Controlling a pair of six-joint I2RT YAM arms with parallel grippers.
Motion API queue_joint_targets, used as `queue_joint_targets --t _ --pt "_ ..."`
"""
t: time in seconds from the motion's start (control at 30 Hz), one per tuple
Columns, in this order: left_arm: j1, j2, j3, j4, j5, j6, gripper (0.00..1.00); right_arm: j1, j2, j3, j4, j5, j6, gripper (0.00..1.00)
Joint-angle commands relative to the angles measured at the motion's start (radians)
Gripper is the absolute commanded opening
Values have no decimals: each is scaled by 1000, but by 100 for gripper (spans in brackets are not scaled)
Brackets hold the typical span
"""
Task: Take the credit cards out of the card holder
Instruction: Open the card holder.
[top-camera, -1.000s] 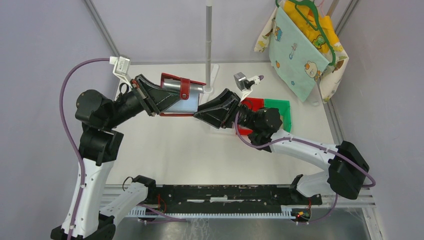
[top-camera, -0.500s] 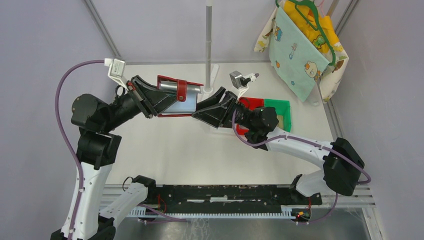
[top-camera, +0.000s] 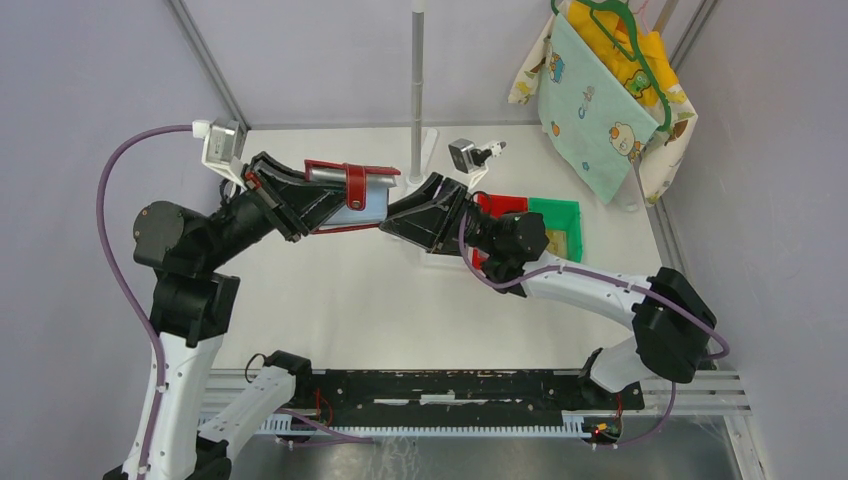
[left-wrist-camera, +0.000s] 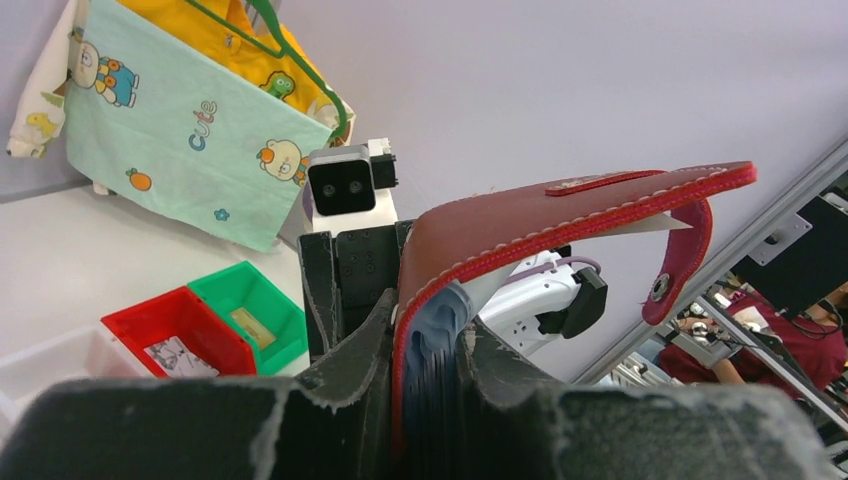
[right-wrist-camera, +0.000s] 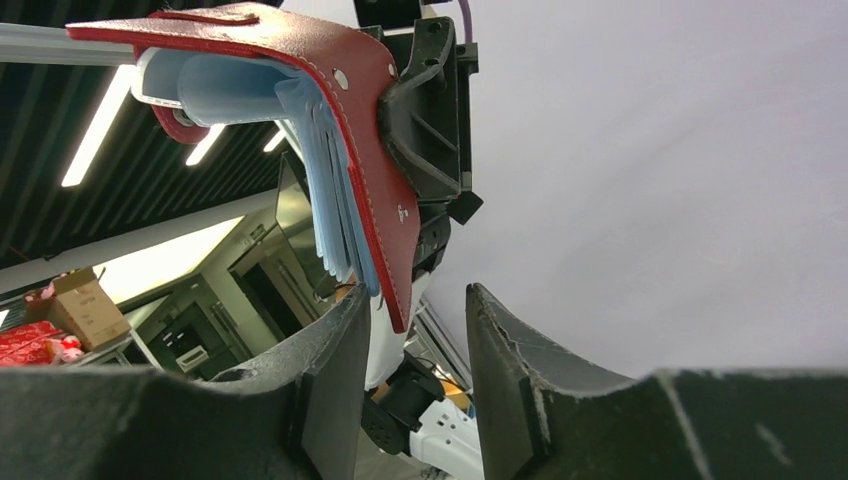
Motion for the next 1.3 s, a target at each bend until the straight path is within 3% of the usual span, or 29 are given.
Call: queue_joint_targets --t 0.0,0.2,0.27,0.4,0.47,0.53,0.6,0.7,0.83,0.97,1.1,1.27 --pt "-12 -11 -33 3 167 -38 2 12 16 102 110 93 30 47" --pt "-12 -7 -43 -48 149 5 2 47 34 143 178 49 21 48" --pt "-12 -8 -58 -52 149 1 2 47 25 127 176 64 16 40" --pt "-12 -9 -67 -86 145 40 18 47 -1 90 183 81 1 22" --pt "-12 -5 -62 -138 141 86 35 45 -19 62 197 92 -4 11" --pt "-12 -2 -59 -206 121 153 61 38 -39 38 183 91 -14 1" --pt "-12 5 -38 -303 60 265 85 30 -78 10 120 82 -41 0" --pt "-12 12 15 -418 -76 488 99 10 -167 -39 -100 85 -137 0" --pt "-12 -19 16 -426 -272 757 100 8 -274 38 -687 151 -420 0" --pt "-11 -80 -36 -370 -306 958 100 9 -263 183 -1157 235 -606 0" --pt "-12 -135 -132 -362 -201 1120 100 24 -220 282 -1385 296 -688 0" --pt "-12 -172 -237 -364 -201 1269 100 94 -132 446 -1580 387 -766 0"
